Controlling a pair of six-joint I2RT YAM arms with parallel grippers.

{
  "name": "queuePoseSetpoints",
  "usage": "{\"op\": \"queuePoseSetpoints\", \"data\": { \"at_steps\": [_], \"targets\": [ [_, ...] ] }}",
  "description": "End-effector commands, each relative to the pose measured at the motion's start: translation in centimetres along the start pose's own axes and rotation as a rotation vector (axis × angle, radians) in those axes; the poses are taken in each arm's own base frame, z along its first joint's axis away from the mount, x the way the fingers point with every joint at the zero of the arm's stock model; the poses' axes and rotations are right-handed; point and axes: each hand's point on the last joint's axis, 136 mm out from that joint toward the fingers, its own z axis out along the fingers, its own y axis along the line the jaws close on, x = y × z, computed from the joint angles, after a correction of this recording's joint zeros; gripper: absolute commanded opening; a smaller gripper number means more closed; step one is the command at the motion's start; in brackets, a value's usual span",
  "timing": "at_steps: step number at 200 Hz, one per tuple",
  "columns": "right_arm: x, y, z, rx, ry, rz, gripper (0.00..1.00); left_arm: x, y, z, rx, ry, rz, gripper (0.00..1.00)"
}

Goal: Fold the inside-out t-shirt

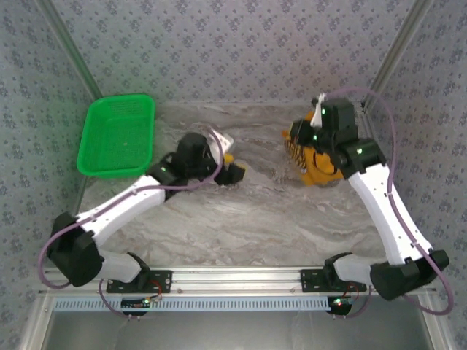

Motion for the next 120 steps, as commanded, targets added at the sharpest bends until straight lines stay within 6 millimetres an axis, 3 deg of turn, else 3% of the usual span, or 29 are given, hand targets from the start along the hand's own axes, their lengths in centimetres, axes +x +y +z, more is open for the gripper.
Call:
{"op": "queuePoseSetpoints", "data": {
  "at_steps": [1,35,70,81,120],
  "targets": [
    [4.0,-0.8,-0.7,-0.023,0.061,0.020,0.00,-5.1,-0.3,-0.9,0.012,-0.192,0.012,0.70],
    [13.4,-4.1,0.4,0.022,0.265,0.085,0.00,-3.6,1.7,0.9,-0.032,-0.121,0.064,0.70],
    [18.5,-8.4,-0.6,0.155,0.334,0.169,0.00,-3.9,2.1,4.5,0.037,-0.049,0.199,0.69],
    [20.9,-9.7,-0.5,0.186,0.375,0.230,0.00,-4.2,1.7,5.9,0.088,-0.025,0.245,0.67],
    [30.4,-11.0,1.5,0.156,0.570,0.498,0.00,-4.4,-0.6,10.5,0.267,0.030,0.379,0.65]
  ]
}}
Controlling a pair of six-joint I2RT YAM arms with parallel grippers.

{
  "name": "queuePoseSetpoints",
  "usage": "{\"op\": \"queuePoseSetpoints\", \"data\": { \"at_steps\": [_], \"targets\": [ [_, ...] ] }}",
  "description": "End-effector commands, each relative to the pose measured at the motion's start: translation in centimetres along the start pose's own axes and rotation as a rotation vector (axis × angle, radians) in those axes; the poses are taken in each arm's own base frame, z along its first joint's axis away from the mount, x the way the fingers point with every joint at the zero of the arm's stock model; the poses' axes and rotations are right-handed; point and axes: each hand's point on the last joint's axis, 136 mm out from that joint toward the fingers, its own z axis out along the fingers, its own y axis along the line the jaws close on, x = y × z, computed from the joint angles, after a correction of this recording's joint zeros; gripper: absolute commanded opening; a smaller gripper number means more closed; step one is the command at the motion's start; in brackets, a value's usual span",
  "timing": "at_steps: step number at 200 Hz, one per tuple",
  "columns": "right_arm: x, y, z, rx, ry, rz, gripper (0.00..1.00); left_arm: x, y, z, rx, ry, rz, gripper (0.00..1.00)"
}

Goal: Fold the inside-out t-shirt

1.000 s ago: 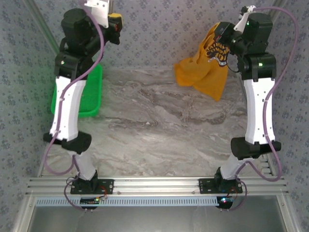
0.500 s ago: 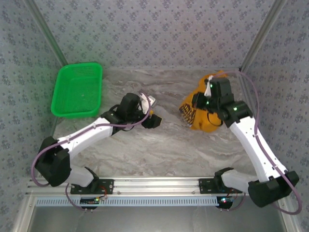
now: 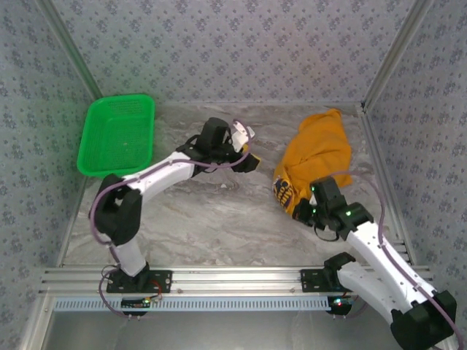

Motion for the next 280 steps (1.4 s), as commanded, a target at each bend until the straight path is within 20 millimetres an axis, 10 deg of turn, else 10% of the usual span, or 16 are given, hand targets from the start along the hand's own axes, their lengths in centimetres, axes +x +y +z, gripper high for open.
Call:
{"op": "queuePoseSetpoints", "data": {
  "at_steps": [1,27,45,78,199,280],
  "targets": [
    [4.2,-1.4,3.0,-0.023,0.141,0.194,0.00,-1.1,-2.5,1.9,0.151,0.011,0.139,0.65],
    [5.8,-2.0,3.9,-0.015,0.194,0.196,0.01,-1.8,-3.8,3.5,0.221,0.019,0.157,0.66],
    [5.6,-2.3,3.1,0.015,0.197,0.163,0.39,-2.1,-5.0,4.0,0.272,0.020,0.154,0.66],
    [3.4,-1.9,-0.2,0.037,0.166,0.208,0.54,-1.0,-5.8,3.6,0.286,0.053,0.126,0.66],
    [-7.6,-7.1,-6.6,0.093,-0.171,0.516,0.68,-1.5,-13.0,10.3,0.423,0.101,0.540,0.73],
    [-8.9,-8.6,-6.8,0.015,-0.201,0.579,0.69,2.2,-12.1,13.7,0.374,0.288,0.688,0.67]
  ]
}}
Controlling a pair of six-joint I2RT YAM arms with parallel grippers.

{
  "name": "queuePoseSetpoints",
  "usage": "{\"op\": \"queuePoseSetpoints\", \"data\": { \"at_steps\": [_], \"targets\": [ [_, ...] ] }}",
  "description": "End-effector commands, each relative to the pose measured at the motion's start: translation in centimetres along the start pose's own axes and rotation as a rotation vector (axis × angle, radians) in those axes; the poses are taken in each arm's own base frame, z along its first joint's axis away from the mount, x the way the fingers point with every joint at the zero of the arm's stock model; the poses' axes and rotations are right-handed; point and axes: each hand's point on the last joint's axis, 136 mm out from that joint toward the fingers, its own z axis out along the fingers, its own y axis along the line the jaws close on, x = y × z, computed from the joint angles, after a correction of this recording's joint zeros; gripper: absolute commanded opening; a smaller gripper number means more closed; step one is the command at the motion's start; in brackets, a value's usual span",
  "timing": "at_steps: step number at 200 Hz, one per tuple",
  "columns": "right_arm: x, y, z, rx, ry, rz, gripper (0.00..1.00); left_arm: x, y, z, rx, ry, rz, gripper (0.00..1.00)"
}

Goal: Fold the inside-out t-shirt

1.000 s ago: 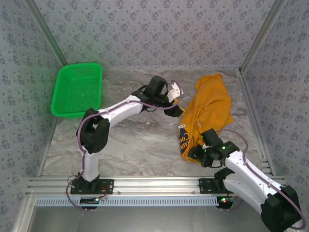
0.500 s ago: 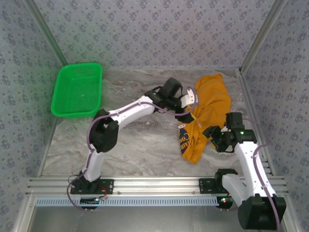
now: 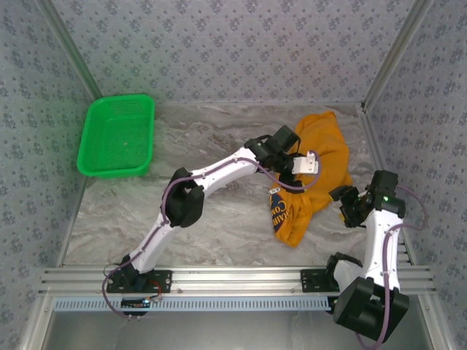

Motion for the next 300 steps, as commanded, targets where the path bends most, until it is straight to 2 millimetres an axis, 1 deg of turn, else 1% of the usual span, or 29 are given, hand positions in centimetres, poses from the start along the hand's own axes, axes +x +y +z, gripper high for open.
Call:
{"op": "queuePoseSetpoints", "data": {
  "at_steps": [1,19,31,57,74,84,97,112,120,128,146,159,168,183,192,198,217,231,253,265,267,271,278,280,286,300],
  "targets": [
    [0.2,0.4,0.0,-0.033,0.017,-0.022,0.69,1.4,-1.2,0.5,0.038,0.083,0.066,0.66],
    [0.1,0.2,0.4,-0.037,0.012,-0.022,0.69,2.0,-1.3,0.7,0.047,0.101,0.081,0.65],
    [0.2,-0.1,0.7,-0.030,0.018,-0.017,0.69,2.3,-1.4,1.0,0.047,0.113,0.100,0.63],
    [0.5,-0.7,1.1,-0.012,0.029,-0.010,0.69,3.2,-1.1,2.1,0.034,0.144,0.131,0.58],
    [0.8,-1.0,1.3,-0.006,0.040,-0.005,0.70,3.0,-0.3,2.7,-0.006,0.159,0.143,0.47],
    [0.9,-1.0,1.4,-0.006,0.044,-0.003,0.70,2.7,0.0,2.6,-0.014,0.157,0.147,0.38],
    [1.0,-1.0,1.4,-0.004,0.045,-0.005,0.70,2.0,0.3,2.3,-0.025,0.146,0.143,0.29],
    [1.1,-1.1,1.4,-0.002,0.046,-0.003,0.70,1.5,0.4,1.5,-0.037,0.153,0.149,0.12],
    [1.1,-1.0,1.3,-0.002,0.044,-0.001,0.70,1.8,0.6,0.9,-0.050,0.176,0.154,0.00],
    [1.2,-0.8,1.3,-0.001,0.048,0.004,0.70,1.9,1.3,0.1,-0.088,0.208,0.150,0.00],
    [2.3,-0.2,1.4,0.025,0.090,-0.035,0.70,2.7,4.2,-2.8,-0.223,0.273,0.088,0.00],
    [3.9,1.2,1.5,0.029,0.148,-0.090,0.70,2.9,5.7,-5.4,-0.274,0.271,0.022,0.00],
    [5.1,2.2,1.5,0.036,0.173,-0.137,0.71,2.6,6.8,-7.3,-0.321,0.245,-0.032,0.00],
    [7.2,3.9,1.5,0.017,0.205,-0.203,0.72,1.9,7.4,-9.6,-0.352,0.185,-0.098,0.00],
    [8.4,4.5,1.9,0.000,0.228,-0.195,0.72,1.8,7.4,-10.5,-0.361,0.159,-0.123,0.00],
    [9.2,4.7,2.2,-0.004,0.247,-0.171,0.74,1.3,7.6,-11.0,-0.378,0.126,-0.119,0.00],
    [11.3,4.5,3.6,0.007,0.296,-0.092,0.76,1.5,6.8,-11.3,-0.380,0.104,-0.118,0.00],
    [12.5,3.7,4.5,0.045,0.320,-0.029,0.76,1.9,6.3,-11.3,-0.377,0.099,-0.130,0.00],
    [13.0,4.0,5.2,0.043,0.317,0.004,0.75,2.3,5.6,-11.2,-0.357,0.102,-0.160,0.00],
    [13.2,4.9,5.5,0.008,0.317,0.027,0.75,2.0,5.5,-11.5,-0.354,0.089,-0.172,0.00],
    [13.3,5.1,5.5,0.003,0.321,0.031,0.74,2.7,5.1,-11.1,-0.342,0.102,-0.181,0.00],
    [13.5,5.4,5.6,-0.006,0.326,0.044,0.74,2.9,5.0,-11.0,-0.337,0.106,-0.188,0.00],
    [13.9,5.9,5.7,-0.014,0.337,0.056,0.74,3.1,4.8,-11.0,-0.330,0.104,-0.194,0.00],
    [13.9,6.4,5.7,-0.035,0.337,0.051,0.74,3.0,4.7,-11.0,-0.328,0.103,-0.194,0.00],
    [14.3,7.0,5.7,-0.045,0.342,0.055,0.74,3.1,4.7,-11.0,-0.328,0.101,-0.199,0.00],
    [15.3,7.9,5.7,-0.049,0.340,0.036,0.74,3.2,4.7,-11.2,-0.329,0.099,-0.210,0.00]
  ]
}}
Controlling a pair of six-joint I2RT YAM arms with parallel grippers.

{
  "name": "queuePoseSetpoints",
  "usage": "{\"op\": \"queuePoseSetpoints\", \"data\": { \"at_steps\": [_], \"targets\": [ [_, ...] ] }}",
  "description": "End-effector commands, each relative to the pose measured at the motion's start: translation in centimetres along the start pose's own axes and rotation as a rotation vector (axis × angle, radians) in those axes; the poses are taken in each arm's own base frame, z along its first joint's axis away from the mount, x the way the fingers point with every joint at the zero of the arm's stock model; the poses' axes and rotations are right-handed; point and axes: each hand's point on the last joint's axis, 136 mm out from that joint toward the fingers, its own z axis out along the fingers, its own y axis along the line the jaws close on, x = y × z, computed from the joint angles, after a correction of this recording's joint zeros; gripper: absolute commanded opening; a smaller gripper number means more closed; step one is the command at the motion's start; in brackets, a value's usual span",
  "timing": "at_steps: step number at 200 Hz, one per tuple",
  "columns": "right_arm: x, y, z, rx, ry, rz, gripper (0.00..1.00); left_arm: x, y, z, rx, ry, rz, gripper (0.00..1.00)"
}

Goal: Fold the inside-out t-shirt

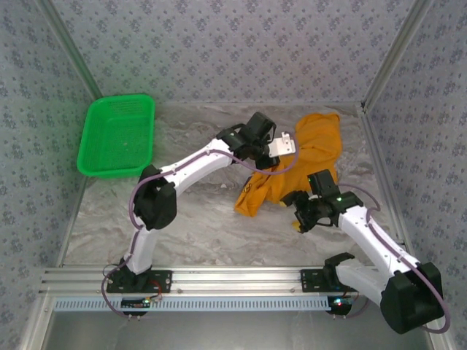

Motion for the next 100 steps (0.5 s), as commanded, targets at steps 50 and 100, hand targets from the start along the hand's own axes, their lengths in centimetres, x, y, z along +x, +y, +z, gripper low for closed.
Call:
{"op": "queuePoseSetpoints", "data": {
  "at_steps": [50,100],
  "targets": [
    [3.5,3.4,3.4,-0.100,-0.122,0.158,0.71,-0.6,1.0,-1.9,-0.002,-0.061,-0.088,0.00],
    [4.3,4.5,7.1,-0.139,-0.072,0.254,0.75,-0.5,1.0,-2.2,0.008,-0.067,-0.097,0.00]
  ]
}}
